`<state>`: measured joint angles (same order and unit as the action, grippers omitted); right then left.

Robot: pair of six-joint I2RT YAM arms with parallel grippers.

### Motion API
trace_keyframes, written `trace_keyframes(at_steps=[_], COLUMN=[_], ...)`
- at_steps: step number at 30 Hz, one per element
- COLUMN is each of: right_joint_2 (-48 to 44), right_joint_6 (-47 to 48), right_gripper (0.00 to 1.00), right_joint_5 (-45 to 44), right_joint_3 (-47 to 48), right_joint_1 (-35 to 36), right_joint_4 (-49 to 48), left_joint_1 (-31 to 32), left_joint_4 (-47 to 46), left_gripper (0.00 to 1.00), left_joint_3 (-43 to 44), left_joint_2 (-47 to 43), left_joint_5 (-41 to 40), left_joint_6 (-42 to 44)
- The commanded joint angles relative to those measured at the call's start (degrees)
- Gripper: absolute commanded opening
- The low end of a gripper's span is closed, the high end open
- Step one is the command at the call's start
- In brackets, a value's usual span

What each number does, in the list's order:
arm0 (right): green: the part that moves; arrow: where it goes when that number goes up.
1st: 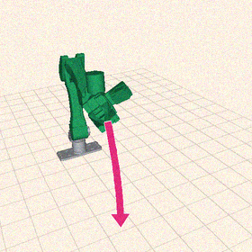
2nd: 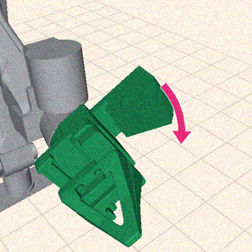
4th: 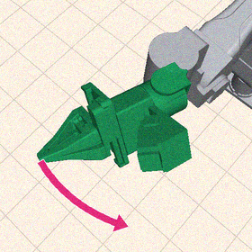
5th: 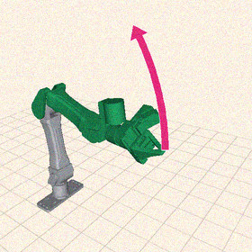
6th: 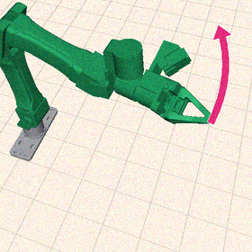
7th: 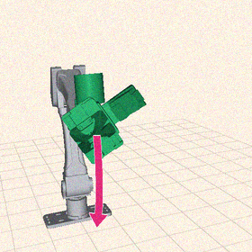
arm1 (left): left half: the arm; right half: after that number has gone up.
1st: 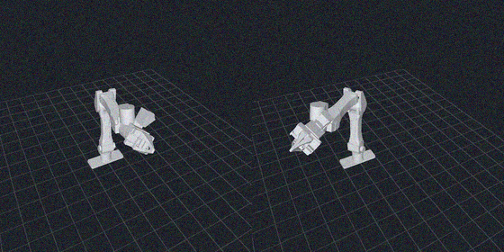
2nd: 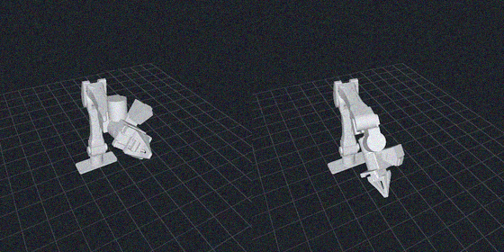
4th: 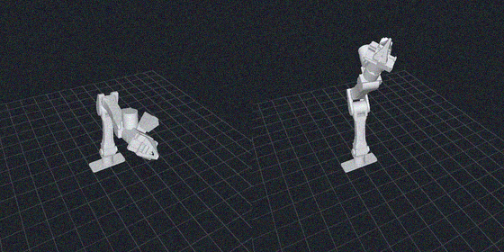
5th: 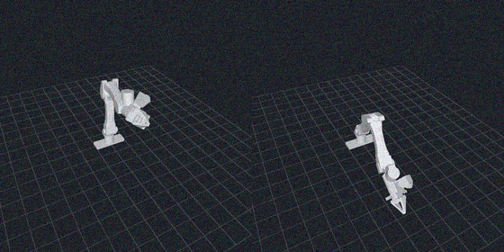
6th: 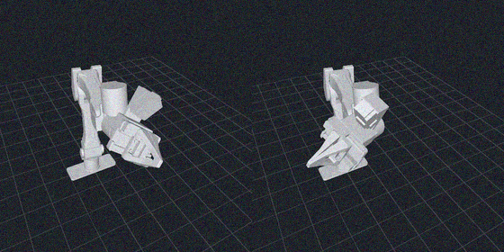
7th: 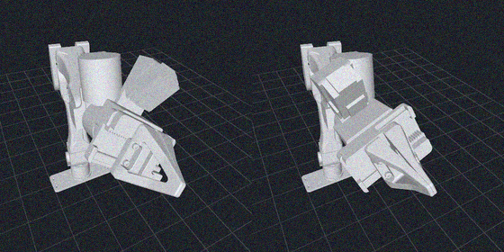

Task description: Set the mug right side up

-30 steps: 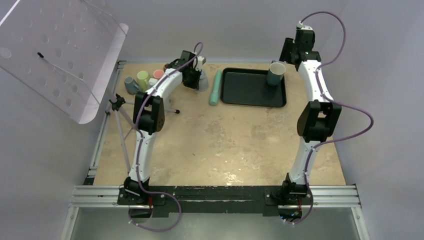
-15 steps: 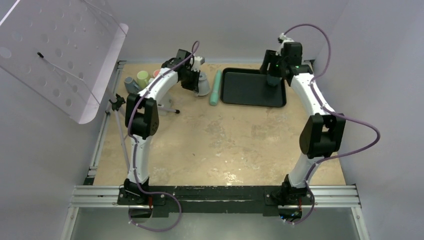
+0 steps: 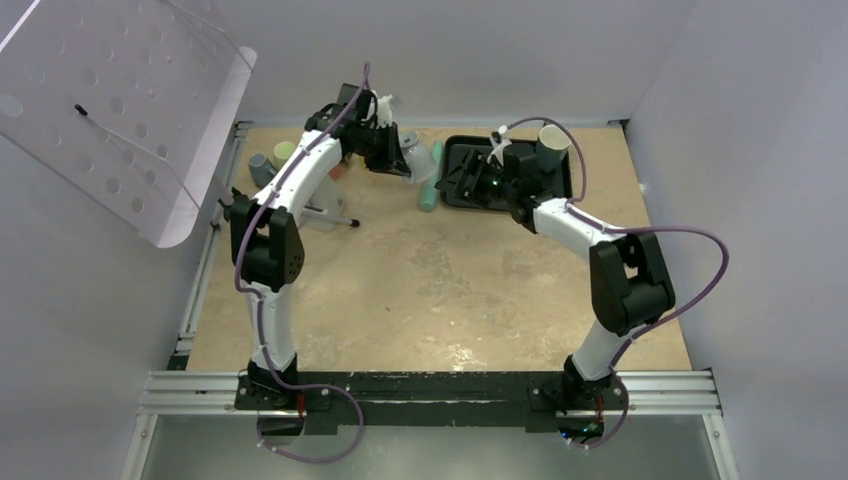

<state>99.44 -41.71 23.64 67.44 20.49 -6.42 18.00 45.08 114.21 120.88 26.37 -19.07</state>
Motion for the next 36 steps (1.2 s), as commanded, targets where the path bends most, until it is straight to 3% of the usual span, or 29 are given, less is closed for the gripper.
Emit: trace_keyframes(at_steps=[1, 12, 15, 18, 24, 26, 28, 29, 30, 31, 32, 36], right_joint_2=[-6.32, -2.13, -0.65, -0.26, -1.79, -3.78, -6.38, -7.73, -8.89, -9.93, -10.49, -9.74], right_joint_6=[-15.39, -26.52, -29.05, -30.76, -26.80, -23.75, -17.68, -12.62, -7.09, -0.66, 6.69, 28.31], right_gripper=[0.75, 0.73, 0.71, 0.56, 0.03, 0.00, 0.00, 0.00, 0.00, 0.00, 0.00, 0.00], right_joint_5=[2.31, 8.94, 10.71, 10.99, 11.47, 10.16, 7.30, 4.54, 1.68, -1.93, -5.57, -11.32], right_joint_3=[-6.12, -11.01, -9.77, -8.42, -6.09, -6.45, -5.73, -4.23, -2.11, 0.11, 2.38, 12.10], right_joint_1=[-0.48, -0.94, -0.87, -0.81, -1.13, -2.03, -3.40, -4.03, -4.38, -4.48, -4.54, -6.79], right_joint_4=[-20.77, -44.72, -50.97, -54.63, -48.38, -43.20, -33.34, -25.51, -17.81, -11.15, -5.21, 13.60], left_joint_1=[-0.26, 1.73, 2.22, 2.67, 2.76, 2.74, 2.60, 2.57, 2.49, 2.44, 2.47, 2.54], left_joint_4=[-4.83, -8.56, -14.18, -17.90, -18.92, -14.60, -9.83, -7.17, -6.21, -5.65, -5.47, -4.40], left_gripper=[0.00, 0.00, 0.00, 0.00, 0.00, 0.01, 0.34, 0.61, 0.77, 0.86, 0.88, 0.88], left_joint_3=[-0.37, -9.66, -14.78, -18.10, -18.88, -17.51, -15.61, -15.08, -14.82, -14.69, -14.56, -13.60], left_joint_2=[-8.93, -15.63, -16.37, -15.98, -15.48, -15.07, -14.66, -14.73, -14.93, -15.31, -15.65, -16.82], left_joint_5=[10.66, 19.80, 23.38, 24.41, 24.67, 23.16, 19.10, 16.02, 14.36, 13.29, 12.66, 8.80], left_joint_6=[-9.46, -18.00, -24.17, -27.76, -27.37, -23.03, -18.57, -15.18, -12.97, -11.05, -8.82, 1.17])
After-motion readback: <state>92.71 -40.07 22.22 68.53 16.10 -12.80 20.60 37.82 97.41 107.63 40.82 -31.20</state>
